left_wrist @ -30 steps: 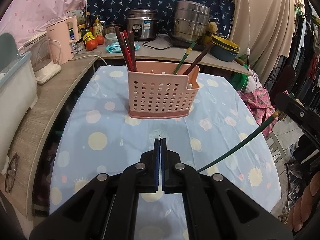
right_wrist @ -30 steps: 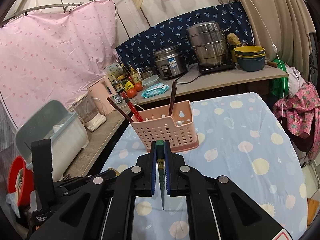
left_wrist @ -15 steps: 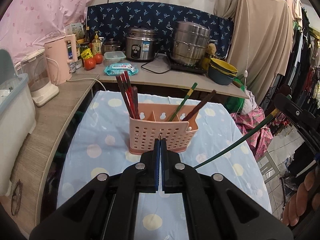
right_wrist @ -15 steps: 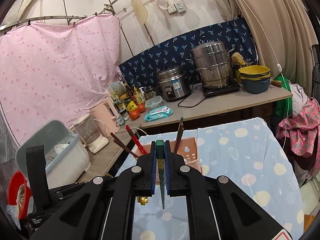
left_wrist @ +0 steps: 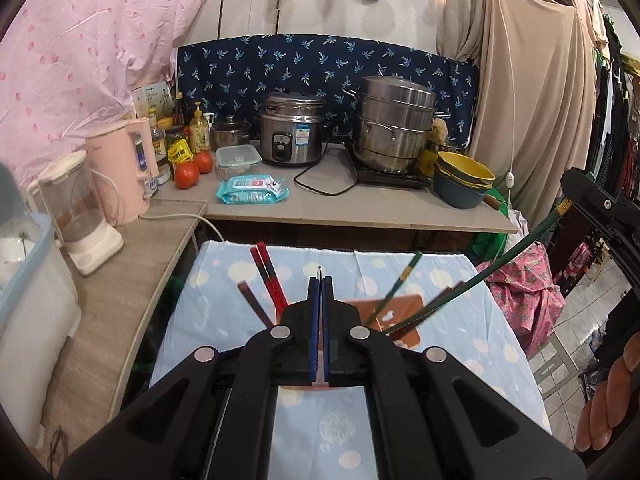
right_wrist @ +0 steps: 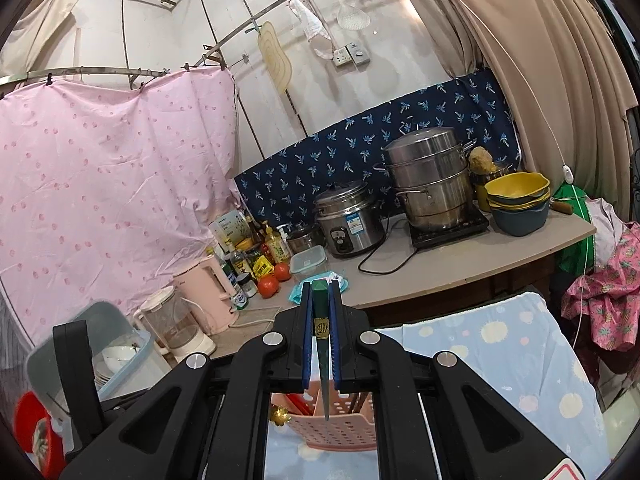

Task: Organize utensils
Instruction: 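Carry the chopstick and spoon into the pink basket and open both tools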

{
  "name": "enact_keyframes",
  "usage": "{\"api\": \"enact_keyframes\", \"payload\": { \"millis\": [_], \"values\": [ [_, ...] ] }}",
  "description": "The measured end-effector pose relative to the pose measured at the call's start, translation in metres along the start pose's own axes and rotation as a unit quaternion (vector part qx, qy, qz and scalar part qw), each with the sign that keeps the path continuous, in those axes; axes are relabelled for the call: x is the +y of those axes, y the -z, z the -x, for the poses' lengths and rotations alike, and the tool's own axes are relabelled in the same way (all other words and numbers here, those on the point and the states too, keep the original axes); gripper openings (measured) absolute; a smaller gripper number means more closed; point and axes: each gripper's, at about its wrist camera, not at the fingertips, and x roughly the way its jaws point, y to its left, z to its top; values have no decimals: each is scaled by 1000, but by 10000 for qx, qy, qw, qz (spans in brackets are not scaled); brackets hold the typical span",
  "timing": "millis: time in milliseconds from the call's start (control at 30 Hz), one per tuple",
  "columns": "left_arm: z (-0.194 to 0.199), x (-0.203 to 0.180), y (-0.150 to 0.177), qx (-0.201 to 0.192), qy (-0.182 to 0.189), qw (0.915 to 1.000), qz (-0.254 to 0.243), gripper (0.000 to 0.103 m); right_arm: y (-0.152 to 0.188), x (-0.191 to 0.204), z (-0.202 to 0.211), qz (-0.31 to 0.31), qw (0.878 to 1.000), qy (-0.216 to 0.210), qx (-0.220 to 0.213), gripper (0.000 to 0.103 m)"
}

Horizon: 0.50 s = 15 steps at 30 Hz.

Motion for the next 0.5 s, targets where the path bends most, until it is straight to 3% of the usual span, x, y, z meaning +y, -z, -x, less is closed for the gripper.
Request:
{"api": "enact_keyframes", "payload": {
  "millis": [200, 500],
  "values": [
    [-33, 6, -9, 120, -156, 9998, 9, 1, -3, 2, -36, 46, 9999, 71, 62, 7],
    [-62, 16, 4, 385, -179, 9991, 97, 1, 33, -13, -71, -30, 9980, 228, 591, 7]
  ]
}}
